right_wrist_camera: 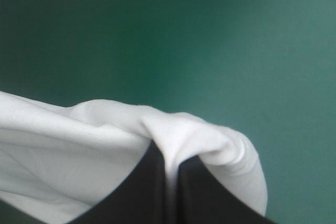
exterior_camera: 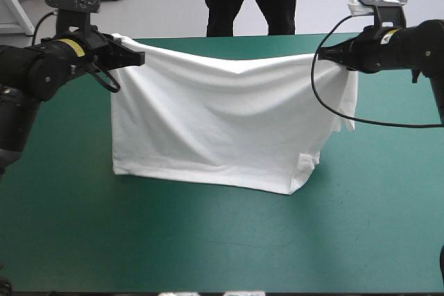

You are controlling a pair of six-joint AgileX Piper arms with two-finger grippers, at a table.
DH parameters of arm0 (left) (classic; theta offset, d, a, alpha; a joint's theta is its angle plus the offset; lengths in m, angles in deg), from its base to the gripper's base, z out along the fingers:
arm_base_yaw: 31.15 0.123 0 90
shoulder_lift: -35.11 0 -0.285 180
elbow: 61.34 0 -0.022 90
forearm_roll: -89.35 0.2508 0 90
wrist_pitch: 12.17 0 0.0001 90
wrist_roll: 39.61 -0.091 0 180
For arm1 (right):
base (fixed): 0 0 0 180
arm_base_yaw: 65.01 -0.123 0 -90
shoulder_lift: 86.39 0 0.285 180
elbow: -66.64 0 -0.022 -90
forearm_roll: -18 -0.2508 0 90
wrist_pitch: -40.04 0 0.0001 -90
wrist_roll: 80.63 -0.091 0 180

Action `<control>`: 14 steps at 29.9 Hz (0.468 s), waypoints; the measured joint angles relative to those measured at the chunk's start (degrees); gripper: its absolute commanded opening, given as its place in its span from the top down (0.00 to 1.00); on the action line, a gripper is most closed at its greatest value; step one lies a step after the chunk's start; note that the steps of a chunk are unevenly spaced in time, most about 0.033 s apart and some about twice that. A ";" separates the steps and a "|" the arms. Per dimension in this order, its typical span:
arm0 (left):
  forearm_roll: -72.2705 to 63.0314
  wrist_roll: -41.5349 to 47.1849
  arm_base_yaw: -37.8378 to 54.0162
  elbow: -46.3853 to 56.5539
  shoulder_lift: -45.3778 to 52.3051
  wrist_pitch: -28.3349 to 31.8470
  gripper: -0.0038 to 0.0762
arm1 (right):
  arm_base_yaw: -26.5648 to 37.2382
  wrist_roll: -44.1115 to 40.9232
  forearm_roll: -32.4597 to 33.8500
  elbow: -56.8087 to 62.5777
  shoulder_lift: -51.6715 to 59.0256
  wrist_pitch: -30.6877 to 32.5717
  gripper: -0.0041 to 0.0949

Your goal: Fold the cloth

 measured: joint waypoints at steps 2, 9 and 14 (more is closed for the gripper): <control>-0.78 0.00 0.00 -1.64 1.55 -0.51 0.96 | 0.00 0.18 -1.31 -1.00 1.70 0.22 0.98; -3.49 0.00 0.00 -4.27 6.59 -1.68 0.96 | 0.00 0.96 -5.22 -4.81 5.76 0.43 0.98; -5.16 0.00 0.05 -4.49 7.01 -1.86 0.96 | 0.00 1.22 -6.96 -6.23 6.02 -0.05 0.98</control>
